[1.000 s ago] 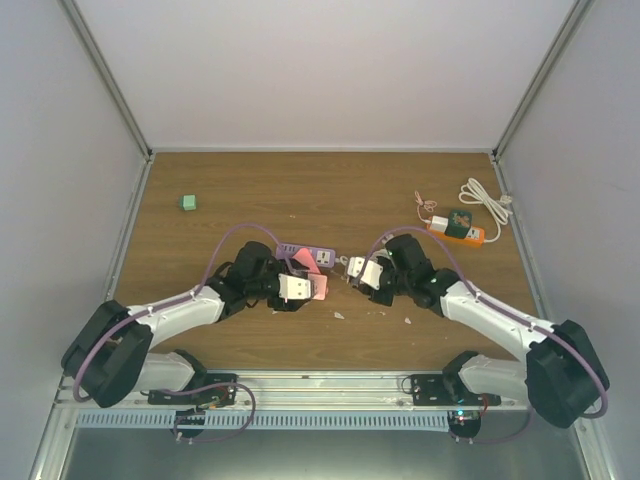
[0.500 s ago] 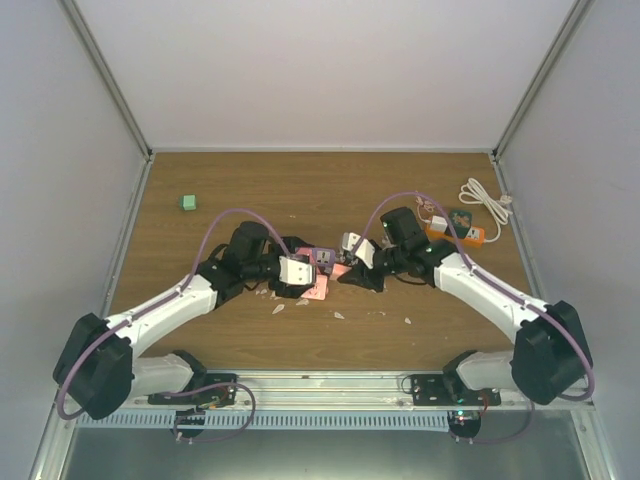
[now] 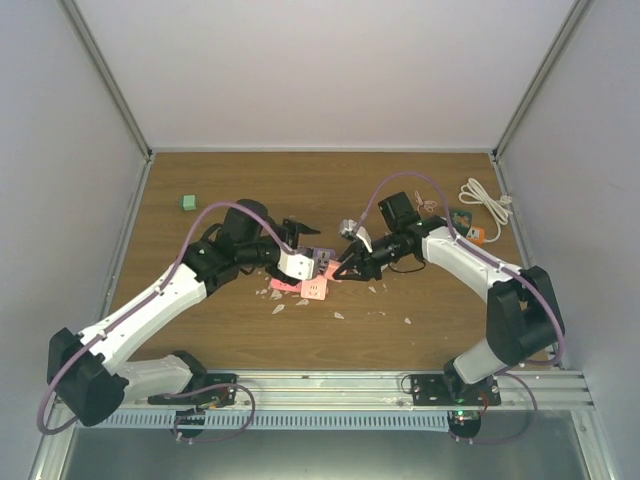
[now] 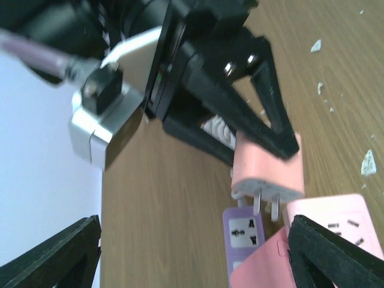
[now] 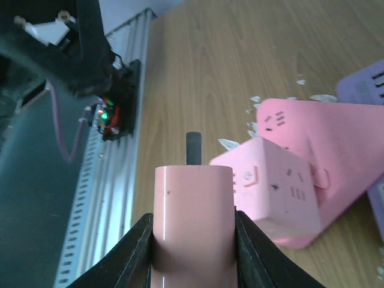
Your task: Pull the plug off the socket
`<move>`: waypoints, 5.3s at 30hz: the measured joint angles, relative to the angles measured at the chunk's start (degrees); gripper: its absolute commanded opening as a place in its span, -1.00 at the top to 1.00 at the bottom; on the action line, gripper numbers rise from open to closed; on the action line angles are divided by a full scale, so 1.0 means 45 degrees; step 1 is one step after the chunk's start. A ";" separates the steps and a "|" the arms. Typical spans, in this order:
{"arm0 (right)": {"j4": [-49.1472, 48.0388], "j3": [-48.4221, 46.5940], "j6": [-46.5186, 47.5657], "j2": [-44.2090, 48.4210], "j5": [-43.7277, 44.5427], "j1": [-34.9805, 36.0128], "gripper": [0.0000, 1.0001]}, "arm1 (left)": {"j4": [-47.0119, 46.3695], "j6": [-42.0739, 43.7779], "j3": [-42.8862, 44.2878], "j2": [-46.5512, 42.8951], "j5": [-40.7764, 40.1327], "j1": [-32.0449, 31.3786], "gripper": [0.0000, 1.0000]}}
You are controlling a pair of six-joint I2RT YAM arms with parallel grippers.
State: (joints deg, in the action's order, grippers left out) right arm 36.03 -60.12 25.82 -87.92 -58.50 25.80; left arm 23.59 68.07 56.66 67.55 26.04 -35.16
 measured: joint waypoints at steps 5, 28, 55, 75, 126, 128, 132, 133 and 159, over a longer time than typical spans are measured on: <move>0.0583 -0.0287 0.0034 -0.0262 -0.1146 -0.0005 0.91 | 0.0228 0.0398 0.0112 -0.0136 -0.0452 -0.1185 -0.52; 0.1715 -0.1171 0.0389 -0.1287 -0.3356 -0.0015 0.91 | 0.0219 0.1331 -0.0296 0.0345 -0.2730 -0.3055 -0.10; 0.2720 -0.1292 0.1234 -0.1491 -0.3779 -0.0034 0.80 | -0.0345 0.1141 -0.0563 0.0461 -0.3793 -0.3395 0.21; 0.1758 -0.1370 0.0903 -0.0685 -0.2861 -0.1030 -0.81 | 0.0661 -0.1277 -0.0559 0.0034 -0.1996 -0.0690 0.45; -0.3356 0.2866 0.1311 0.3580 0.6023 0.2589 -0.99 | -0.2186 -0.7825 0.5032 1.1516 -0.2356 0.9194 -0.01; -0.3512 0.2866 0.1302 0.3478 0.6377 0.2841 -0.99 | -0.2147 -0.7927 0.5319 1.1740 -0.2365 0.9209 -0.14; -0.3730 0.2875 0.1307 0.3395 0.6897 0.3235 -0.99 | -0.1885 -0.8029 0.5357 1.1919 -0.2361 0.9277 -0.51; -0.3764 0.2880 0.1311 0.3376 0.6994 0.3298 -0.99 | -0.1880 -0.8014 0.5357 1.1934 -0.2322 0.9296 -0.59; -0.5280 0.3648 0.1967 0.2390 0.9428 0.4692 -0.99 | -0.0029 -0.7218 0.0160 0.4517 0.3623 0.8714 -0.85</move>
State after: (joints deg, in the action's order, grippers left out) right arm 12.27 -43.70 34.68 -77.17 -16.08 46.92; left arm 23.46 35.59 57.39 87.88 42.35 4.05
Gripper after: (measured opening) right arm 0.995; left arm 0.919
